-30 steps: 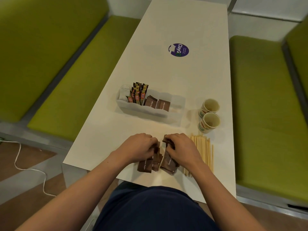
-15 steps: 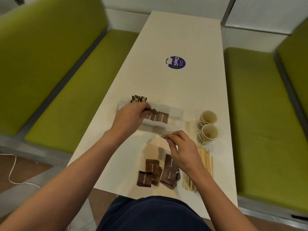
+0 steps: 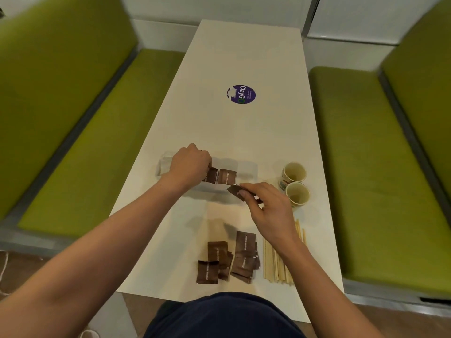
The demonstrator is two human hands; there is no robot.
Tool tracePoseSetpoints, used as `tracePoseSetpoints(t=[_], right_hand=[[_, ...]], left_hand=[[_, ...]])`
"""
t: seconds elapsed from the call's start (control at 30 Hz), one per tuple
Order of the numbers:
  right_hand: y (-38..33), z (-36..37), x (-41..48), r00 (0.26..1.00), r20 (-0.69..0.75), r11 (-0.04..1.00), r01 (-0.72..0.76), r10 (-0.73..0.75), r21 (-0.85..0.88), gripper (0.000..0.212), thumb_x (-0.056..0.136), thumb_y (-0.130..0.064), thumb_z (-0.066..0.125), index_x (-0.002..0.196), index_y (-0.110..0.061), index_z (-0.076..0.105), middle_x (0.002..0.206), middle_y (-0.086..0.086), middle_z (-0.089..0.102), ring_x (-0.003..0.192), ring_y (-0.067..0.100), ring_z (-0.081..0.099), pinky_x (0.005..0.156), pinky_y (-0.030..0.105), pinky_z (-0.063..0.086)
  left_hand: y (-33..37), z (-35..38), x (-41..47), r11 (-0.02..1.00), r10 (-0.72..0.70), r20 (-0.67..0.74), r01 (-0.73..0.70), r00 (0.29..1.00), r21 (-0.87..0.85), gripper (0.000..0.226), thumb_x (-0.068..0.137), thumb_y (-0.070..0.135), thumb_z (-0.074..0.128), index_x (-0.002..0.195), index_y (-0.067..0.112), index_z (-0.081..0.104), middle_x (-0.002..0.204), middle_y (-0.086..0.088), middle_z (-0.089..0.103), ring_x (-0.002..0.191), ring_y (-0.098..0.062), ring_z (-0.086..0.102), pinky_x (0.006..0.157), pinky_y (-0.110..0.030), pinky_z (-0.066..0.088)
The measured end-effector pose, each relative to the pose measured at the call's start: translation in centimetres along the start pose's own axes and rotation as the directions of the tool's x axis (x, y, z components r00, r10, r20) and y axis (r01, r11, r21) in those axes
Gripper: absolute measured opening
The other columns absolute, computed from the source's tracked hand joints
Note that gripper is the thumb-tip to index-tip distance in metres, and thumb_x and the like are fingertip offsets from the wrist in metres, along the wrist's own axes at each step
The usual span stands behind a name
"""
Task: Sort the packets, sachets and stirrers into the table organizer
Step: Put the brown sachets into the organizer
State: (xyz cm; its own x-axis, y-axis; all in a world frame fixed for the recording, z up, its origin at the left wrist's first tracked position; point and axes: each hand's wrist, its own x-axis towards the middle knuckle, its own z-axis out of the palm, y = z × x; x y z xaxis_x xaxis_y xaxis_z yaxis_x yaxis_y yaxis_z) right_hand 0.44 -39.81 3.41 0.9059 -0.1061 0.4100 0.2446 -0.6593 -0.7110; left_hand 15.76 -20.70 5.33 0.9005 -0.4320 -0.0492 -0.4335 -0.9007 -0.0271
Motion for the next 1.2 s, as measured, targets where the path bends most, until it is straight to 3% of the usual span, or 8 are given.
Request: tracePoseSetpoints(t=[0.17,0.33,0.5,0.6,0.87,0.97,1.1,1.2], right_hand=[[0.0,0.4,2.5,0.999,-0.002,0.998,-0.038,0.038,-0.057,0.024,0.098,-0.033,0.063,0.114,-0.021,0.077,0.099,-0.008,0.075,0.090,0.015,0.065,0.079,0.033,0.053],[-0.4,0.8,6.1,0.984,0.013,0.983,-0.177,0.177,-0.044,0.021,0.099,-0.028,0.066,0.116,-0.021,0.076,0.102,-0.003,0.076,0.091,0.016,0.063,0.078,0.029,0.046],[1.4,3.0,8.5,0.947,0.148,0.955,-0.268,0.286,-0.129,0.022,0.102,-0.030,0.058,0.113,-0.022,0.075,0.106,-0.001,0.072,0.105,0.025,0.060,0.080,0.030,0.039],[2.0,4.3,9.1,0.907,0.271,0.934,-0.256,0.322,-0.250,0.026,0.104,-0.031,0.054,0.115,-0.022,0.075,0.113,0.002,0.063,0.112,0.026,0.050,0.084,0.033,0.039],[2.3,5.8,9.2,0.918,0.297,0.871,-0.094,0.263,-0.481,0.024,0.099,-0.038,0.061,0.117,-0.028,0.076,0.112,0.003,0.059,0.112,0.028,0.048,0.088,0.039,0.040],[2.0,5.5,8.7,0.939,0.269,0.884,-0.069,0.214,-0.463,0.031,0.099,-0.037,0.063,0.125,-0.026,0.072,0.112,0.002,0.059,0.110,0.027,0.049,0.087,0.038,0.039],[1.4,3.9,6.7,0.956,0.237,0.936,-0.085,0.173,-0.341,0.024,0.098,-0.038,0.062,0.115,-0.028,0.076,0.099,-0.005,0.054,0.101,0.023,0.049,0.084,0.037,0.043],[1.1,2.6,4.1,0.952,0.259,0.961,-0.093,0.163,-0.261,0.022,0.099,-0.038,0.063,0.113,-0.028,0.077,0.096,-0.007,0.054,0.099,0.019,0.050,0.082,0.034,0.042]], left_hand=[[0.3,0.7,0.3,0.994,0.069,-0.001,-0.068,0.998,0.086,0.016,0.087,0.014,0.064,0.097,0.020,0.075,0.091,-0.003,0.069,0.095,-0.027,0.056,0.065,-0.034,0.039],[0.4,1.1,-0.6,0.994,0.105,-0.156,-0.099,0.982,0.047,0.017,0.070,0.005,0.075,0.083,0.014,0.073,0.078,-0.005,0.060,0.077,-0.029,0.052,0.055,-0.033,0.031],[0.4,0.1,-2.3,0.991,-0.005,-0.318,-0.038,0.948,-0.127,0.016,0.084,0.013,0.072,0.099,0.016,0.077,0.091,-0.005,0.065,0.085,-0.030,0.055,0.064,-0.040,0.047],[-0.1,-0.4,-3.7,0.983,-0.054,-0.357,-0.013,0.932,-0.181,0.013,0.089,0.018,0.068,0.099,0.017,0.076,0.094,-0.004,0.066,0.087,-0.029,0.055,0.065,-0.037,0.045],[-0.1,0.2,-6.3,0.966,-0.094,-0.371,-0.004,0.924,-0.257,0.012,0.090,0.018,0.066,0.098,0.020,0.075,0.093,0.000,0.062,0.084,-0.025,0.051,0.061,-0.033,0.040],[0.3,0.2,-7.3,0.961,-0.095,-0.362,-0.010,0.927,-0.277,0.010,0.088,0.015,0.069,0.095,0.021,0.074,0.091,0.001,0.061,0.085,-0.024,0.052,0.061,-0.030,0.038],[0.9,0.5,-8.5,0.953,-0.081,-0.292,-0.011,0.953,-0.302,0.014,0.089,0.017,0.070,0.102,0.021,0.073,0.099,0.001,0.062,0.092,-0.025,0.054,0.066,-0.035,0.046],[1.8,0.8,-9.6,0.945,-0.055,-0.217,-0.020,0.975,-0.326,0.019,0.092,0.021,0.067,0.110,0.022,0.071,0.103,0.002,0.061,0.098,-0.022,0.052,0.071,-0.030,0.040]])
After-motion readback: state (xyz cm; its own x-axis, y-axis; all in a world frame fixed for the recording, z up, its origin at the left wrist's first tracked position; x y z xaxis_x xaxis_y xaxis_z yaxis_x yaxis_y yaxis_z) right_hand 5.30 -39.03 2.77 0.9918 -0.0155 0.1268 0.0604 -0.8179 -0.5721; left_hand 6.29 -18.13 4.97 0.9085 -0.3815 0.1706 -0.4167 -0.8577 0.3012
